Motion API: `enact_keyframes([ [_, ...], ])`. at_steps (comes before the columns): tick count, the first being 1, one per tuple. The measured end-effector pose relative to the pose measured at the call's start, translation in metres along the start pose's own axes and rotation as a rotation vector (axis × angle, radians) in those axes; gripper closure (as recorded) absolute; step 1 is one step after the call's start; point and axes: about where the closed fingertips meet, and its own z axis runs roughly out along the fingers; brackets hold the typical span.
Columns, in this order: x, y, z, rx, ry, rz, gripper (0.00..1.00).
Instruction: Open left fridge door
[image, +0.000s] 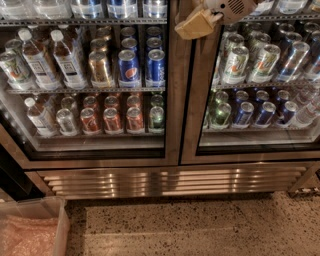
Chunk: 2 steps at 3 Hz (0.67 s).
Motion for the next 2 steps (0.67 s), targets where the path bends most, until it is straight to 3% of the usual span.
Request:
enact_keyframes([
  [2, -0.0032, 0.0023, -0.0029, 0.000, -0.001, -0.007, 1.00],
])
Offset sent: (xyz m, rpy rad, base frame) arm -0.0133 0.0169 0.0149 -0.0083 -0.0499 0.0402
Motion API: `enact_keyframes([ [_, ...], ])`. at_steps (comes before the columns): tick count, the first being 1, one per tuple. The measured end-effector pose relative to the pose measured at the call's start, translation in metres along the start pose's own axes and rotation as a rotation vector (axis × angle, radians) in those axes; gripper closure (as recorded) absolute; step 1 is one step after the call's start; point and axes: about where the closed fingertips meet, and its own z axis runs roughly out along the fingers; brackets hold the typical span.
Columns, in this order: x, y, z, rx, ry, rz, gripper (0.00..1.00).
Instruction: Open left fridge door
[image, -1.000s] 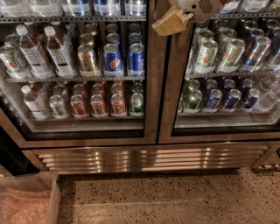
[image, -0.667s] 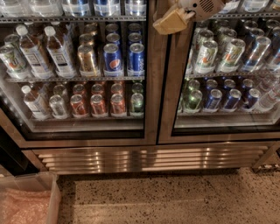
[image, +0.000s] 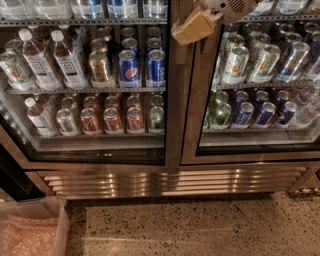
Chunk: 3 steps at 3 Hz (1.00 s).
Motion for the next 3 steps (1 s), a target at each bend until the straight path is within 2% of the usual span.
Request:
enact_keyframes([
  [1, 0.000, 0.000, 0.000, 0.000, 0.000, 0.000, 1.00],
  [2, 0.003, 0.020, -0.005, 0.017, -0.008, 0.034, 1.00],
  [3, 0.004, 0.036, -0.013, 0.042, -0.012, 0.059, 0.92],
])
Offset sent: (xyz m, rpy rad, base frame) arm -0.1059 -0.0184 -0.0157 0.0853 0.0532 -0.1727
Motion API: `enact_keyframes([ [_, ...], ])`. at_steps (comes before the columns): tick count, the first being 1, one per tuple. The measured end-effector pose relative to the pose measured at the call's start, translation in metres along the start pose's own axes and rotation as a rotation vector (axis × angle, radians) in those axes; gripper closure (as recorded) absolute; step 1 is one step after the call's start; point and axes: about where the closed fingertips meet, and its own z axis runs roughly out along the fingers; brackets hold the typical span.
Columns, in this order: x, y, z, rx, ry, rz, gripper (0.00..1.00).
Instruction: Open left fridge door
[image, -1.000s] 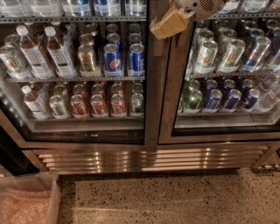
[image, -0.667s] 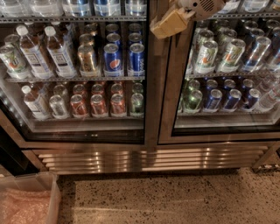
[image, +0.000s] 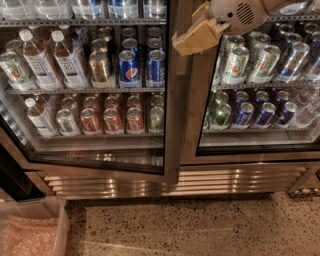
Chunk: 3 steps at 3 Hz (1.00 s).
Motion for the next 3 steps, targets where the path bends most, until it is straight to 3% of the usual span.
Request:
enact_keyframes([
  [1, -0.0004, 0.0024, -0.0008, 0.000, 0.000, 0.000, 0.73],
  [3, -0.0013, 0.0080, -0.0036, 0.019, 0.006, 0.009, 0.27],
])
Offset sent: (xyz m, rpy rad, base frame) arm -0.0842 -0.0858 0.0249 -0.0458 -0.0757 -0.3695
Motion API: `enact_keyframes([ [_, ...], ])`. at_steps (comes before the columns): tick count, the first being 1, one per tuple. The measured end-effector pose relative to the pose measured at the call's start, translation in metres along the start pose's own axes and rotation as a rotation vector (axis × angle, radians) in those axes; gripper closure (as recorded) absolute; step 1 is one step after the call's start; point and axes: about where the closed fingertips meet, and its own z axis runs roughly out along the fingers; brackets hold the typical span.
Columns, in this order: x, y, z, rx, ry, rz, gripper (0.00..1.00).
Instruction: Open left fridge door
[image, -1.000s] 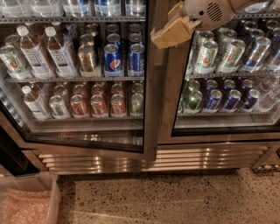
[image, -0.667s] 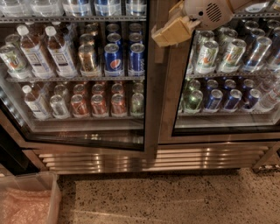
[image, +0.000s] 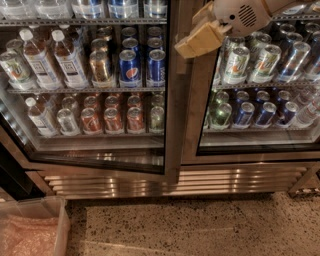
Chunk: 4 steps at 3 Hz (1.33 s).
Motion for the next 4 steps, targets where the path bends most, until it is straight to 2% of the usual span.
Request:
enact_keyframes([
  [1, 0.017, 0.021, -0.053, 0.186, 0.062, 0.080, 0.00],
  [2, 0.029, 0.037, -0.095, 0.325, 0.110, 0.139, 0.00],
  [3, 0.037, 0.040, -0.118, 0.404, 0.153, 0.191, 0.00],
  [4, 0.037, 0.040, -0.118, 0.404, 0.153, 0.191, 0.00],
])
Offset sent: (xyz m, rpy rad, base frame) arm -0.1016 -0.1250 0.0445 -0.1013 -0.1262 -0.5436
